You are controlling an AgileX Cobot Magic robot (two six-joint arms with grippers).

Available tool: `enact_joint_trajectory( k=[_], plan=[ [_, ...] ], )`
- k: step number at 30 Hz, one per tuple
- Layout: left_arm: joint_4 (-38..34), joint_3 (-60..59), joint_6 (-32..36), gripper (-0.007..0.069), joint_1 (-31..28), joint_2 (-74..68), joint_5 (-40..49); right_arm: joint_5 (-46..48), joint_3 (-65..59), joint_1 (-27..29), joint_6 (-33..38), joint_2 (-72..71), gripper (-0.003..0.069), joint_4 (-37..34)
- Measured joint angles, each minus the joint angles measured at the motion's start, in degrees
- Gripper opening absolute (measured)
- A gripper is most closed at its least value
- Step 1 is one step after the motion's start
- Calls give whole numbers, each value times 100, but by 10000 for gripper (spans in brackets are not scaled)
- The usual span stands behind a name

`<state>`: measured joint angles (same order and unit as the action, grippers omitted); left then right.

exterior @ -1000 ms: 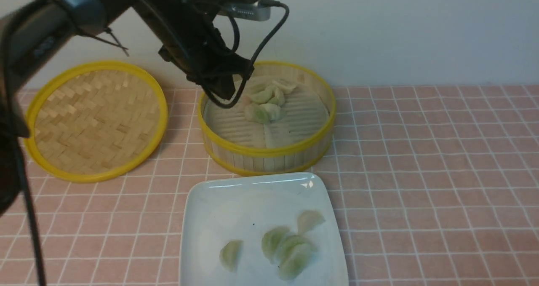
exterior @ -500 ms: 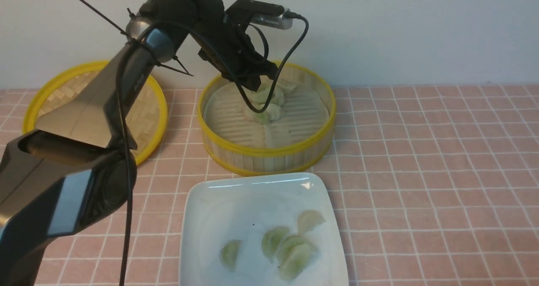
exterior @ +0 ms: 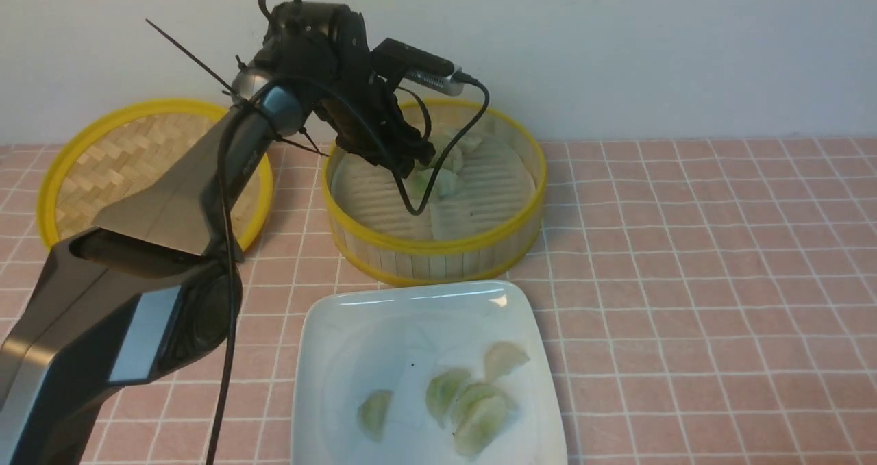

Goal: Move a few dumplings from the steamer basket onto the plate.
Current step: Use the left arm to grab a dumpling from the steamer, then use the left arm to put the dumpling into the plate

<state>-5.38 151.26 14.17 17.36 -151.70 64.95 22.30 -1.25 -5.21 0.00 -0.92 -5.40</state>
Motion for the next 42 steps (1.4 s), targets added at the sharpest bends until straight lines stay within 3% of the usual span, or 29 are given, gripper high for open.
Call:
enact_joint_trajectory(
  k=[4, 7, 11, 17, 22, 30, 34, 42],
  plan=[
    [1, 19, 0, 449, 0, -95, -332, 0, 0, 0, 0, 0, -15, 0],
    [-73, 19, -3, 444, 7, -210, -520, 0, 0, 0, 0, 0, -15, 0],
    [-165, 39, -54, 375, 40, -333, -557, 0, 0, 0, 0, 0, -15, 0],
    [-67, 115, -499, 167, 46, -343, -444, 0, 0, 0, 0, 0, -15, 0],
    [-12, 437, -605, 171, 41, -236, 539, 0, 0, 0, 0, 0, -15, -5],
    [-89, 613, -605, 167, 41, 918, 666, 0, 0, 0, 0, 0, -15, -5],
    [-675, -386, -587, 162, 56, 2038, 671, 0, 0, 0, 0, 0, -15, -5],
    [-1014, -4252, -390, 162, 523, 4121, 661, 0, 0, 0, 0, 0, -15, -5]
  ],
)
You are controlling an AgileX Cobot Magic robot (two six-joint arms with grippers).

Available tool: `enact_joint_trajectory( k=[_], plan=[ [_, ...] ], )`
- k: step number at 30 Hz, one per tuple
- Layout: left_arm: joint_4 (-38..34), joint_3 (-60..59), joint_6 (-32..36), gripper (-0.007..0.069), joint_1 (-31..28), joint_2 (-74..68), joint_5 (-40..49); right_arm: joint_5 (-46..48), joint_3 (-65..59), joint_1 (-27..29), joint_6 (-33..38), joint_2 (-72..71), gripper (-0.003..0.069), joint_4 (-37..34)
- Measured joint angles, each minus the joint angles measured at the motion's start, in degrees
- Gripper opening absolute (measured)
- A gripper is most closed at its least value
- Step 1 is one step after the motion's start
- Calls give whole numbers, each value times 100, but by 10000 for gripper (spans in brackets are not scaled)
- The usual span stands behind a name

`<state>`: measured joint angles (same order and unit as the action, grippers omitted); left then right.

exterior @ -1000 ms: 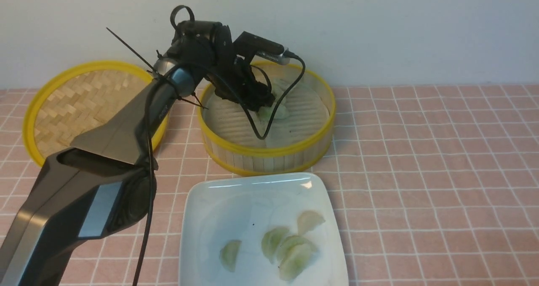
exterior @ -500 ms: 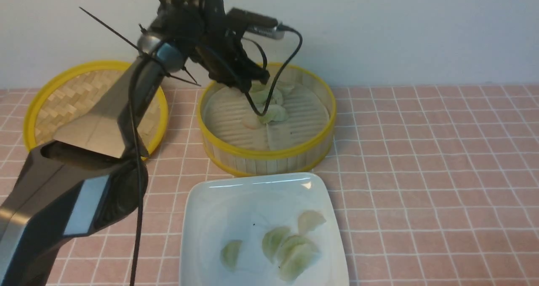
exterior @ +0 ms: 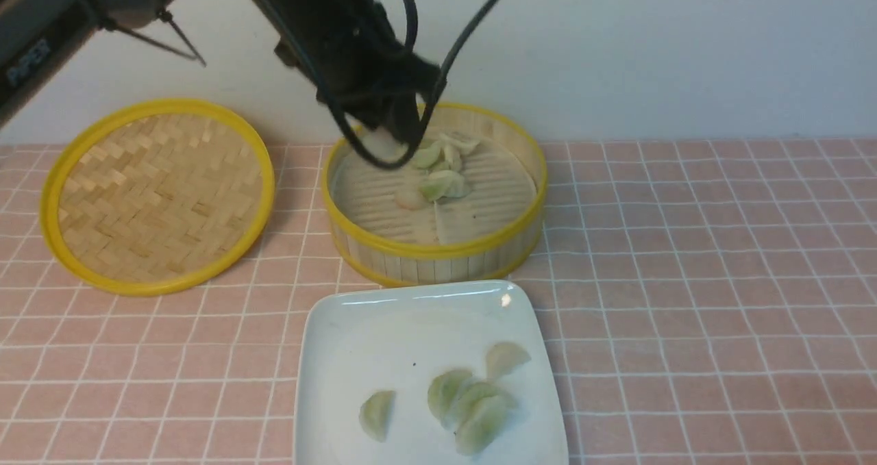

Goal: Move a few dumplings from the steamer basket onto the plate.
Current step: Use the left arm to put the dumpling into the plate, then use the left arm to grab a dumpling from the steamer

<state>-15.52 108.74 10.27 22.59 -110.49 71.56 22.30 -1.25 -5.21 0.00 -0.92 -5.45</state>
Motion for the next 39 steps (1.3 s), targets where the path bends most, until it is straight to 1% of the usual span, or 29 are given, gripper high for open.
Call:
enact_joint_trajectory(
  k=[1, 3, 6, 11, 13, 17, 18, 19, 21, 22, 23, 26, 28, 29, 33, 36, 38, 39],
  plan=[
    [-97, -488, 35, 162, 111, 94, 0, 0, 0, 0, 0, 0, -15, 0],
    [-171, -1098, 138, 162, 301, 100, -48, 0, 0, 0, 0, 0, -15, 0],
    [-142, -1560, 303, 162, 532, -73, -162, 0, 0, 0, 0, 0, -15, 0],
    [153, -1651, 389, 162, 774, -449, -161, 0, 0, 0, 0, 0, -15, 0],
    [239, -1651, 389, 176, 828, -527, -167, 0, 0, 0, 0, 0, -15, 0],
    [326, -1602, 389, 314, 849, -568, -268, 0, 0, 0, 0, 0, -15, 0],
    [356, -1552, 389, 338, 849, -568, -323, 0, 0, 0, 0, 0, -15, 0],
    [393, -1473, 389, 360, 849, -568, -368, 0, 0, 0, 0, 0, -15, 0],
    [522, -1293, 389, 364, 849, -568, -435, 0, 0, 0, 0, 0, -15, 0],
    [609, -1160, 389, 344, 843, -568, -439, 0, 0, 0, 0, 0, -15, 0],
    [700, -1005, 389, 304, 814, -575, -439, 0, 0, 0, 0, 0, -15, 0],
    [735, -404, 383, 99, 554, -660, -584, 0, 0, 0, 0, 0, -15, 0],
    [684, -173, 383, 55, 429, -720, -688, 0, 0, 0, 0, 0, -15, 0],
    [531, 159, 422, 17, 239, -862, -832, 0, 0, 0, 0, 0, -15, 0],
    [144, 1042, 794, -6, -229, -1404, -1118, 0, 0, 0, 0, 0, -15, 0],
    [43, 1417, 1070, -6, -410, -1751, -1186, 0, 0, 0, 0, 0, -15, 0],
    [18, 1579, 1390, 8, -476, -1967, -1277, 0, 0, 0, 0, 0, -15, 0],
    [7, 1605, 1598, 28, -491, -2073, -1373, 0, 0, 0, 0, 0, -15, 0]
  ],
)
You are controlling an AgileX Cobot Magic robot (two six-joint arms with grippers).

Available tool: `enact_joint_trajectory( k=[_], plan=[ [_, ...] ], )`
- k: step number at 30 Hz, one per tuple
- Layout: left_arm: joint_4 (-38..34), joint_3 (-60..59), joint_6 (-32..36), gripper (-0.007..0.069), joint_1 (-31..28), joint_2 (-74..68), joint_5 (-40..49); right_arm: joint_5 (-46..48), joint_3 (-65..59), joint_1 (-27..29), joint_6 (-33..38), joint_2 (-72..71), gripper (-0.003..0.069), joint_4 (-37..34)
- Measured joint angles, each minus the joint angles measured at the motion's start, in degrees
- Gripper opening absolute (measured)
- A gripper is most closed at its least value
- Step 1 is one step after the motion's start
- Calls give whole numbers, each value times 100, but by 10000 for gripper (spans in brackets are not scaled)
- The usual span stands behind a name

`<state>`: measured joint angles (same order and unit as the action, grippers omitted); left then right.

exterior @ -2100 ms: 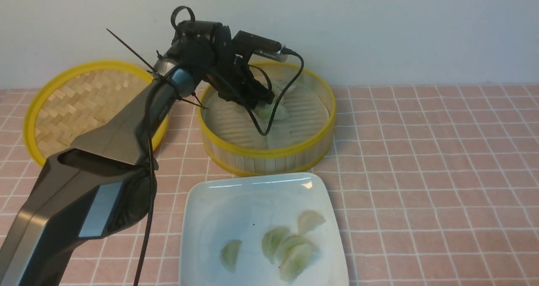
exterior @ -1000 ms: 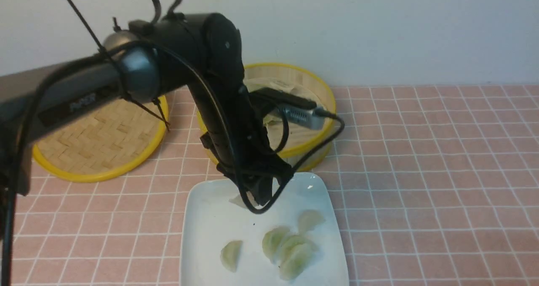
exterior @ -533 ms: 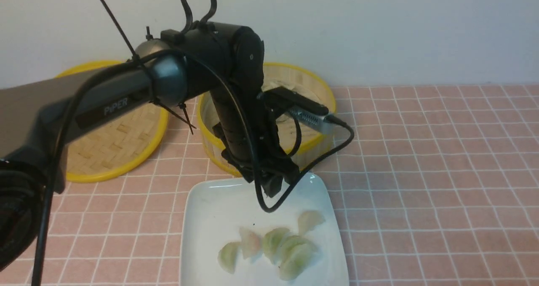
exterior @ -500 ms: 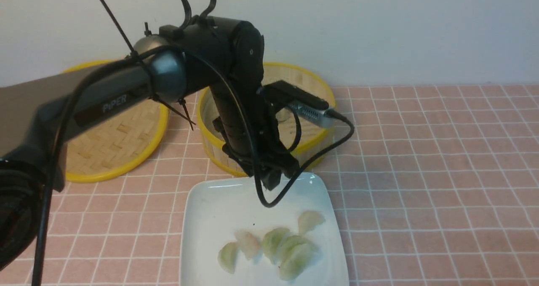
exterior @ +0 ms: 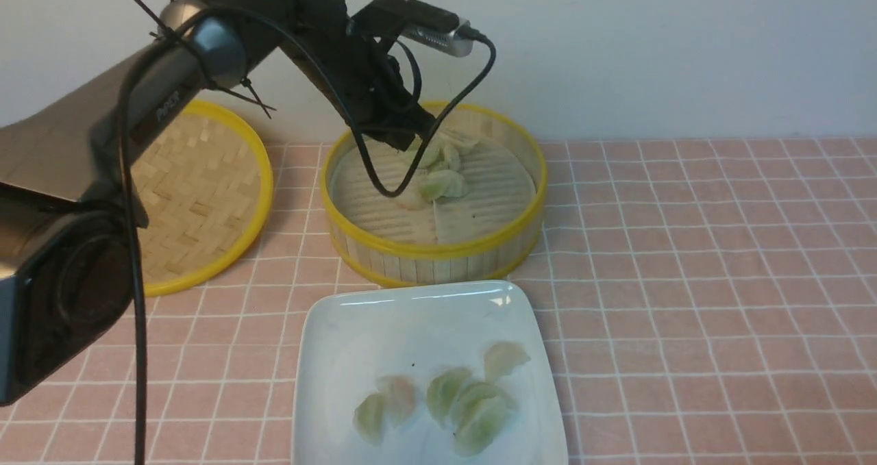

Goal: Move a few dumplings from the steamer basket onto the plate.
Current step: Use the left arm to grab a dumpling from the steamer

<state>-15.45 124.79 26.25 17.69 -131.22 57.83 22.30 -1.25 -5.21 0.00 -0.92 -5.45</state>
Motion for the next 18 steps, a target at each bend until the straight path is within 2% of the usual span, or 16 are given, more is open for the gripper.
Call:
enact_joint_trajectory(
  k=[4, 5, 11, 13, 18],
  plan=[
    [-25, 17, 314, 127, -7, -259, -331, 0, 0, 0, 0, 0, -15, 0],
    [-43, 17, 358, 185, -1, -352, -427, 0, 0, 0, 0, 0, -15, 0],
    [-64, 34, 385, 424, 13, -647, -617, 0, 0, 0, 0, 0, -15, 0],
    [-64, 34, 385, 475, 18, -740, -632, 0, 0, 0, 0, 0, -15, 0],
    [-31, 34, 385, 510, 18, -900, -728, 0, 0, 0, 0, 0, -15, 0]
  ],
)
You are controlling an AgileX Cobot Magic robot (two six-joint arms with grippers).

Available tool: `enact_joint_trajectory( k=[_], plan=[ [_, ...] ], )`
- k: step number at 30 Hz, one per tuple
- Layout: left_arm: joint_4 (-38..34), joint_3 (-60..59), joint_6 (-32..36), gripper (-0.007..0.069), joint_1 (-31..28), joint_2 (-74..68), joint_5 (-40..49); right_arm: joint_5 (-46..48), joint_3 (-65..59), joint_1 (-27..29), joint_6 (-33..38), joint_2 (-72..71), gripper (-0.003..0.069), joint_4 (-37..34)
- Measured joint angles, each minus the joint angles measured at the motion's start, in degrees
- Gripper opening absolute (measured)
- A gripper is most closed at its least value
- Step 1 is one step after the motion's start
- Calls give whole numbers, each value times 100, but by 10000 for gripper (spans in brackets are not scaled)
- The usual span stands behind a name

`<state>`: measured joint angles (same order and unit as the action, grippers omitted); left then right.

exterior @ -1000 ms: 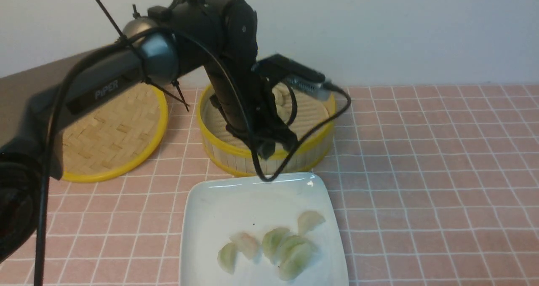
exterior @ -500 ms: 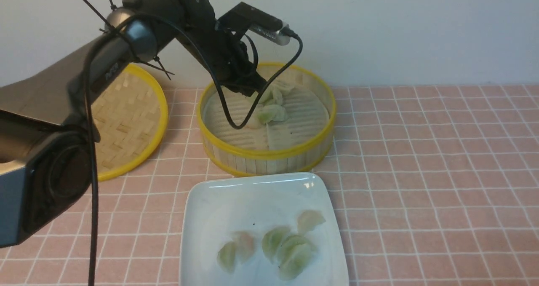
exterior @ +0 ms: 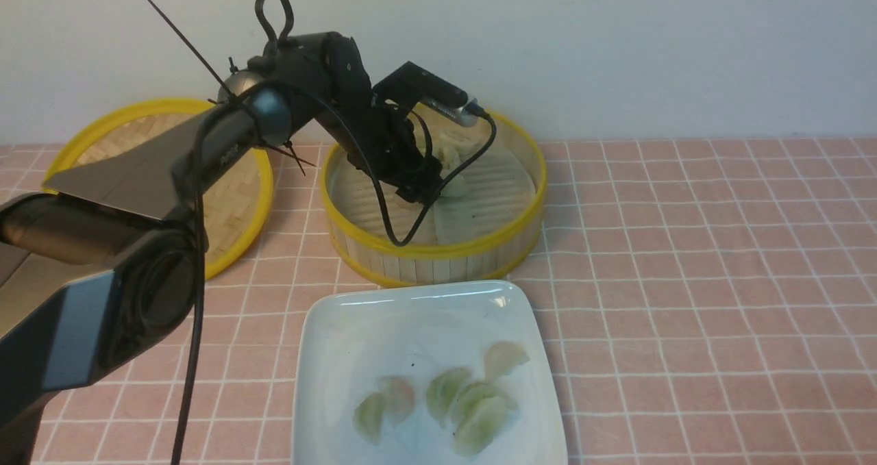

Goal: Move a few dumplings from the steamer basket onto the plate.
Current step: Use the left arm to grab a dumpling from the steamer

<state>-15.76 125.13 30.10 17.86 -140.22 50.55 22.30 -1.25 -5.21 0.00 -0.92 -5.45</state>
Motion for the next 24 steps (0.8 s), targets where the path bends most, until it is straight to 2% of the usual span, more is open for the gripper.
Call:
enact_joint_trajectory(
  k=[5, 8, 11, 12, 18, 24],
  plan=[
    [209, 0, -12, 507, 0, -99, 6, 0, 0, 0, 0, 0, -15, 0],
    [244, 7, -51, 475, 0, -119, 5, 0, 0, 0, 0, 0, -15, 0],
    [244, 13, -107, 365, 13, -119, 55, 0, 0, 0, 0, 0, -15, 0],
    [244, 13, -107, 359, 35, -119, 76, 0, 0, 0, 0, 0, -15, 0],
    [325, 74, -128, 360, 116, 7, 504, 0, 0, 0, 0, 0, -15, 0],
    [355, 744, -571, 360, 165, 738, 1742, 0, 0, 0, 0, 0, -15, 0]
  ],
)
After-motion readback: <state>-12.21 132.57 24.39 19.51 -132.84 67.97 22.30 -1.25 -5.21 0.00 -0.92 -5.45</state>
